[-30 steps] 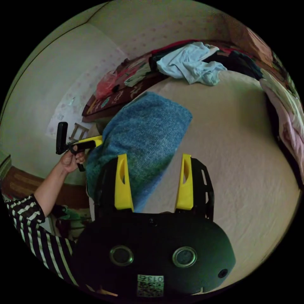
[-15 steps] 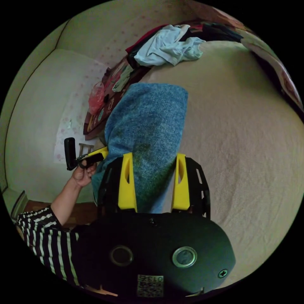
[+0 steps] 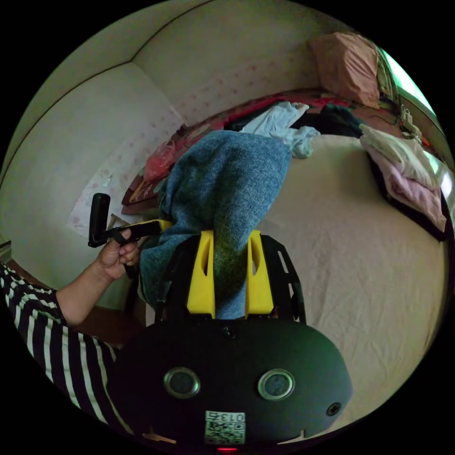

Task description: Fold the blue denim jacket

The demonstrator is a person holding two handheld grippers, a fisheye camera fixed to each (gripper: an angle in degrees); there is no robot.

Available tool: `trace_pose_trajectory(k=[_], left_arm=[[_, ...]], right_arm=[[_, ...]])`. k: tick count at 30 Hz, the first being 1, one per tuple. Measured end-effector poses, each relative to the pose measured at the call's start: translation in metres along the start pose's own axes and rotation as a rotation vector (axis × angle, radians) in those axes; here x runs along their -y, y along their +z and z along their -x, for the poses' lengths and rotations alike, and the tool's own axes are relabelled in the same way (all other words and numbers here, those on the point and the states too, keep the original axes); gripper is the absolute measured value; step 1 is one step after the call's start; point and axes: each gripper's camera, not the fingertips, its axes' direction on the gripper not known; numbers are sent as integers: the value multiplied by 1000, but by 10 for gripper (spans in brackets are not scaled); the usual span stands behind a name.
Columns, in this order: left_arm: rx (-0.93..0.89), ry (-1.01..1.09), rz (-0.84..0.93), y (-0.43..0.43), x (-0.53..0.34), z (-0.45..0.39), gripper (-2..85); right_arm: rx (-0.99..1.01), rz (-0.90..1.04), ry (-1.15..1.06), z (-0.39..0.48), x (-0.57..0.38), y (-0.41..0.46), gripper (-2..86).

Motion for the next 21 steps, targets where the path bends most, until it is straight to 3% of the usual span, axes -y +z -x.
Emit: trace_pose_trajectory(k=[10,21], left_arm=[[-75,189,-29,40,107,-80,71],[-195,296,-75,42,196,-104,71]], right_arm=[[-83,-157,40,-54,-6,-101,101],[-240,-258,47,-36,3,-149,101]])
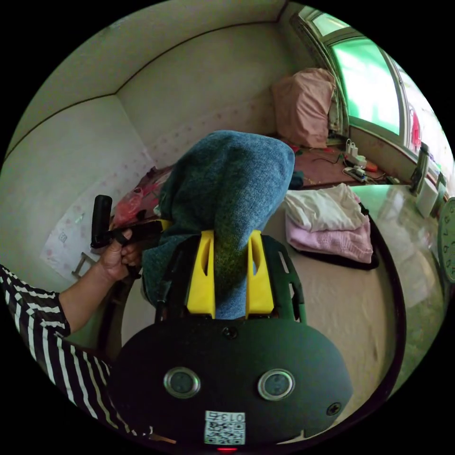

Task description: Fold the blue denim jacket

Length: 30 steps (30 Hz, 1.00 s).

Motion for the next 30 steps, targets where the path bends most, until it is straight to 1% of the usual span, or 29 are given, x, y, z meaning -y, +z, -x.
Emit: trace_pose_trajectory(k=[5,10,15,17,19,21,23,24,25,26,27,28,30], left_arm=[[-100,100,-8,-8,78,23,69],[-117,270,51,7,176,17,68],[-127,450,130,63,270,-19,70],[-120,535,169,106,308,-45,71],[-99,584,213,145,328,-62,73],[-46,606,264,188,335,-73,76],[83,618,382,254,321,-79,80],[122,623,409,269,314,-79,78],[199,658,462,297,295,-80,74],[290,718,469,317,274,-83,71],[317,747,430,321,266,-86,70],[334,746,351,322,257,-87,65],[307,652,345,328,263,-79,61]], right_arm=[[-88,-86,45,23,26,-6,103],[-171,-216,164,23,59,-7,105],[-260,-315,291,-12,83,-16,104],[-284,-348,343,-34,87,-19,103],[-288,-377,432,-73,85,-14,103],[-292,-357,496,-104,80,-2,106],[-315,-285,569,-136,71,20,111],[-349,-210,607,-153,64,39,115],[-387,-127,628,-166,56,58,120],[-405,-98,634,-171,52,65,122],[-425,-109,647,-177,45,71,127],[-414,-147,654,-180,42,71,132],[-447,-114,610,-177,53,75,136]])
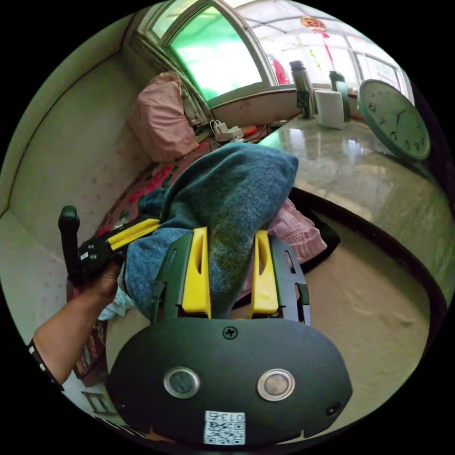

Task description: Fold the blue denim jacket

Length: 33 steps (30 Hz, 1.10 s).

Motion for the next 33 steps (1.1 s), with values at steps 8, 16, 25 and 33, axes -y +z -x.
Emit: trace_pose_trajectory(k=[8,16,25,33], left_arm=[[-118,-172,-360,-92,-32,32,35],[-115,-62,-61,-39,-31,-23,23],[-49,-112,-78,-91,-68,-23,81],[239,-88,-31,-150,-250,41,164]], right_arm=[[-210,-183,-258,52,-10,-68,126],[-272,-30,-610,127,-32,-2,27],[-300,52,-555,142,-20,-18,57],[7,-219,-753,231,-102,-80,96]])
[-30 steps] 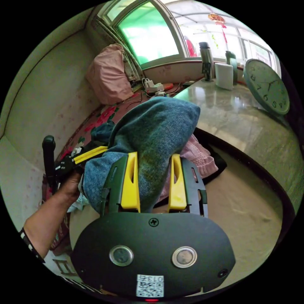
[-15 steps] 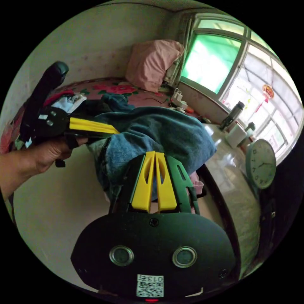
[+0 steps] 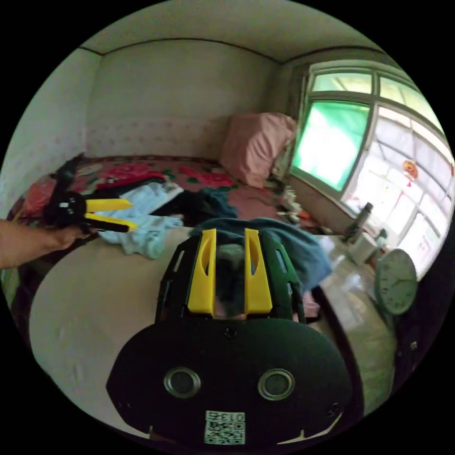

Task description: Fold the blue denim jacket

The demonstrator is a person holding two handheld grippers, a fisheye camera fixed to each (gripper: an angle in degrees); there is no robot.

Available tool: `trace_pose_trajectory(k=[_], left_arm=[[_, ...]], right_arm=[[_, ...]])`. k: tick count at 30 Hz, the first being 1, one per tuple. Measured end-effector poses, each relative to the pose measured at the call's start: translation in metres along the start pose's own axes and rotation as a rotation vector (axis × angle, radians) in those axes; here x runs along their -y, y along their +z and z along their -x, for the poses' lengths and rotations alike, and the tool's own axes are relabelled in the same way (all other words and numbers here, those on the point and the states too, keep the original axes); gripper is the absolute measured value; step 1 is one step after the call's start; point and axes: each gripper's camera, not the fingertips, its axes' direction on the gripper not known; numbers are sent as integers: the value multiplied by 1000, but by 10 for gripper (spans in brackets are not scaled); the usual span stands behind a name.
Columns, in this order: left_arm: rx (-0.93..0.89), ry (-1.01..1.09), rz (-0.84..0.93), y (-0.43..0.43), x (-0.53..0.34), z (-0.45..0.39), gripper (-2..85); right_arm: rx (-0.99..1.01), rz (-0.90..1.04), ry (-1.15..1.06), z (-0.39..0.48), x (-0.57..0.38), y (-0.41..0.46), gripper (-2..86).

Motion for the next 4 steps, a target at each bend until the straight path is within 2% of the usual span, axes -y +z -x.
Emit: trace_pose_trajectory(k=[4], left_arm=[[-36,139,114,24,-34,21,188]], right_arm=[[215,120,-95,76,1,64,101]])
